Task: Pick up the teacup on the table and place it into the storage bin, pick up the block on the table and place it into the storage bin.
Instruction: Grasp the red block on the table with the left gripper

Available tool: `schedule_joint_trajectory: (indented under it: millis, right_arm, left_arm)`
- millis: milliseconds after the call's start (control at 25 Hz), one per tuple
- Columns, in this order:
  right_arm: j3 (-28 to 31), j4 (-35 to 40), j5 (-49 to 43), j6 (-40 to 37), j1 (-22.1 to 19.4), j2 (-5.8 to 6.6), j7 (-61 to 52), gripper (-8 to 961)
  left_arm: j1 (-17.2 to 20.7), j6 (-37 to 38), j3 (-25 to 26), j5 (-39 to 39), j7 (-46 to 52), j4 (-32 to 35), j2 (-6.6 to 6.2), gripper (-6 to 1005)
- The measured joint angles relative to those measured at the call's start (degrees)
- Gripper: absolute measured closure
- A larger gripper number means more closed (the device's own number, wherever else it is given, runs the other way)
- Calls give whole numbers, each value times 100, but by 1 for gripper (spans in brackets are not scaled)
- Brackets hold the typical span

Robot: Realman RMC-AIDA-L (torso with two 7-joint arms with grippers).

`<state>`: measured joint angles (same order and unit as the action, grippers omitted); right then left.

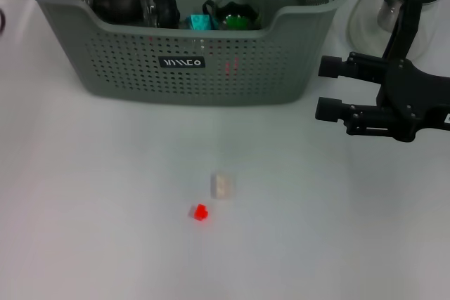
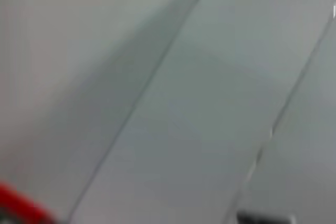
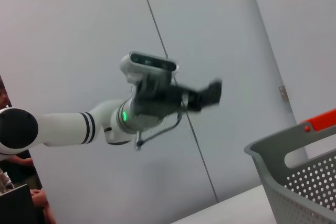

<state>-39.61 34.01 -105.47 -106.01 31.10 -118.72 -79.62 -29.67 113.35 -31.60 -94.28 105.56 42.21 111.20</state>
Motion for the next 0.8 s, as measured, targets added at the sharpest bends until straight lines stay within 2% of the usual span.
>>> schedule_joint_trajectory:
  millis: [200, 320, 400, 600, 680, 760, 800]
  right_arm:
    - [-10, 0, 0, -8, 2, 5, -3, 103]
    - [-12, 0, 0, -8, 2, 6, -21, 103]
    - [-15, 0, 2, -8, 1, 7, -28, 103]
    - [-15, 0, 17, -7, 6, 14, -40, 103]
    - [-21, 0, 23, -7, 14, 15, -41, 103]
    - [-20, 0, 24, -7, 28, 15, -42, 104]
    - [-18, 0, 23, -5, 38, 14, -43, 104]
  left_arm:
    - [64, 283, -278, -1096, -271, 515, 30, 262]
    - [119, 255, -760, -1668, -310, 888, 111, 264]
    - [121, 235, -984, -2129, -306, 1173, 211, 265]
    - [145, 153, -1267, -3346, -252, 2218, 720, 268]
    - [163, 74, -1436, -3984, -237, 2750, 1050, 270]
    - [191, -26, -1713, -4484, -186, 3142, 1273, 271]
    - [222, -134, -1955, -4591, -93, 3228, 1321, 272]
